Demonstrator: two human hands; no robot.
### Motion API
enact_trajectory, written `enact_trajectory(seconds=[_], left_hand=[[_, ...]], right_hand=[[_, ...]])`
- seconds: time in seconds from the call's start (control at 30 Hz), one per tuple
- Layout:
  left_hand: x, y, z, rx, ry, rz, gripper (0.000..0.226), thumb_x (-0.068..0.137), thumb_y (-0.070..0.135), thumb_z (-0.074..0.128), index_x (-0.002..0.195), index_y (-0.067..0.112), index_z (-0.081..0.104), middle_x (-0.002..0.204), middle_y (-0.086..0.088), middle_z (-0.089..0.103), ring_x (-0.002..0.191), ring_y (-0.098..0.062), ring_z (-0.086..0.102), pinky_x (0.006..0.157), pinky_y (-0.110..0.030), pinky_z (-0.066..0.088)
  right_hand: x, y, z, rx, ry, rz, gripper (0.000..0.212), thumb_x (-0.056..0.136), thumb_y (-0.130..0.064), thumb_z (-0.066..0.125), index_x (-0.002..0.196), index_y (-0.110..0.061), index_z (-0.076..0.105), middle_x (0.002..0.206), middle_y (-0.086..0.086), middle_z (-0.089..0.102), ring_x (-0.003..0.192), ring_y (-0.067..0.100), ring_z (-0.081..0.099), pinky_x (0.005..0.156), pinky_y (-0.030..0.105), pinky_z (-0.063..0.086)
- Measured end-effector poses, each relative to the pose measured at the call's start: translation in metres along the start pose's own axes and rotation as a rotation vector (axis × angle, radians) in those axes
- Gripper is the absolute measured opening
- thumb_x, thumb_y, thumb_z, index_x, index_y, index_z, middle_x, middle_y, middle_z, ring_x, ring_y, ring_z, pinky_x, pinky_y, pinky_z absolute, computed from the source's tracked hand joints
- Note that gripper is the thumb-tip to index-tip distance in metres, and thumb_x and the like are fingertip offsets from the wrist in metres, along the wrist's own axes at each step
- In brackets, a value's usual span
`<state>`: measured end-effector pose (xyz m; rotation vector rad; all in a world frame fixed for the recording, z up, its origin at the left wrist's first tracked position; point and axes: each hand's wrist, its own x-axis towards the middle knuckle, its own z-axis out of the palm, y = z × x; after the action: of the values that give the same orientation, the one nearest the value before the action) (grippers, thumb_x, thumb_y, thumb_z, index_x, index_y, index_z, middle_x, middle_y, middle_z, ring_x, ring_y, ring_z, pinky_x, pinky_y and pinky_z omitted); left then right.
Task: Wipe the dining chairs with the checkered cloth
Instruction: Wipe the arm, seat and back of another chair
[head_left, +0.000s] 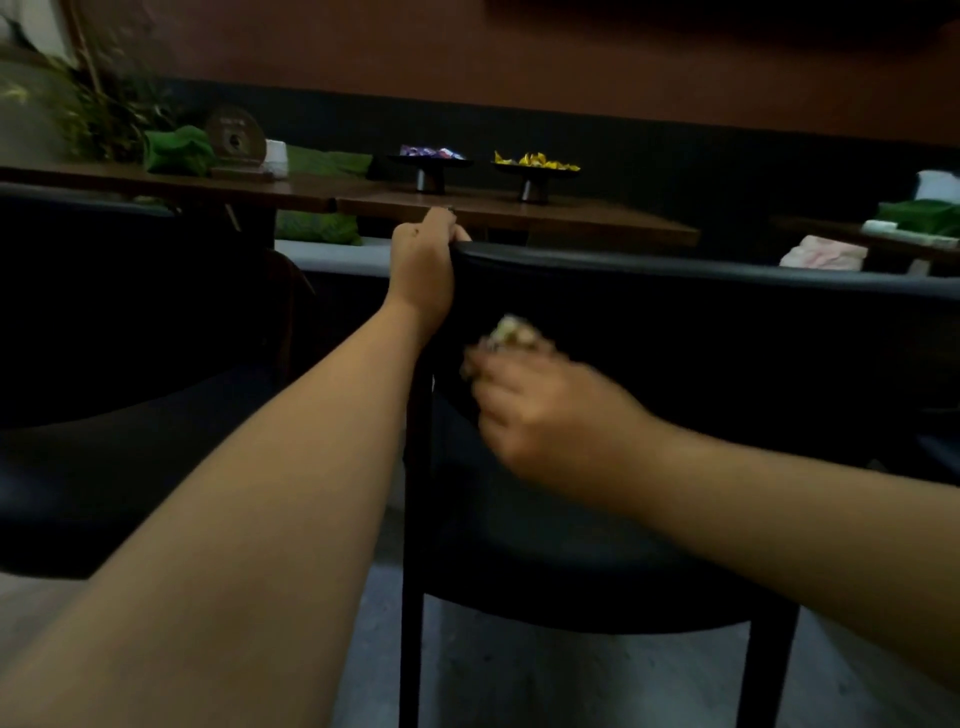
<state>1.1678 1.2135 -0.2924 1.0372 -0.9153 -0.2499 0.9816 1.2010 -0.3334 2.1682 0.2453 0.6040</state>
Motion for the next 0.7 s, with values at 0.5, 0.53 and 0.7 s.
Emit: enact_trajectory(seconds=[0.5, 0.53, 0.7], left_hand=[[0.0, 0.046, -0.01, 0.897, -0.273, 0.083, 0.044, 0.093, 0.033, 0.051, 0.052, 0.017, 0.056, 0.055, 0.004, 0.049, 0.057, -0.012, 0.046, 0.061, -0.032, 0.035], [-0.004, 0.053, -0.003, 0.908, -0.321, 0.099, 0.046, 0.093, 0.034, 0.051, 0.05, 0.017, 0.055, 0.052, 0.006, 0.047, 0.053, -0.009, 0.045, 0.057, -0.03, 0.033], [-0.024, 0.073, 0.049, 0.856, -0.471, 0.126, 0.053, 0.087, 0.046, 0.047, 0.042, 0.019, 0.051, 0.039, 0.013, 0.043, 0.039, -0.002, 0.039, 0.048, -0.025, 0.033]], right_hand=[[-0.053, -0.017, 0.023, 0.033, -0.074, -0.15, 0.013, 0.079, -0.028, 0.073, 0.086, -0.018, 0.078, 0.098, -0.001, 0.074, 0.113, 0.02, 0.062, 0.101, 0.034, 0.047], [-0.051, -0.014, 0.016, 0.031, -0.037, -0.134, 0.012, 0.083, -0.025, 0.069, 0.086, -0.017, 0.078, 0.098, 0.001, 0.074, 0.112, 0.022, 0.063, 0.101, 0.036, 0.047], [-0.043, 0.036, -0.041, 0.057, 0.218, 0.045, 0.03, 0.095, -0.003, 0.042, 0.103, 0.0, 0.07, 0.112, 0.02, 0.067, 0.115, 0.037, 0.058, 0.107, 0.048, 0.036]])
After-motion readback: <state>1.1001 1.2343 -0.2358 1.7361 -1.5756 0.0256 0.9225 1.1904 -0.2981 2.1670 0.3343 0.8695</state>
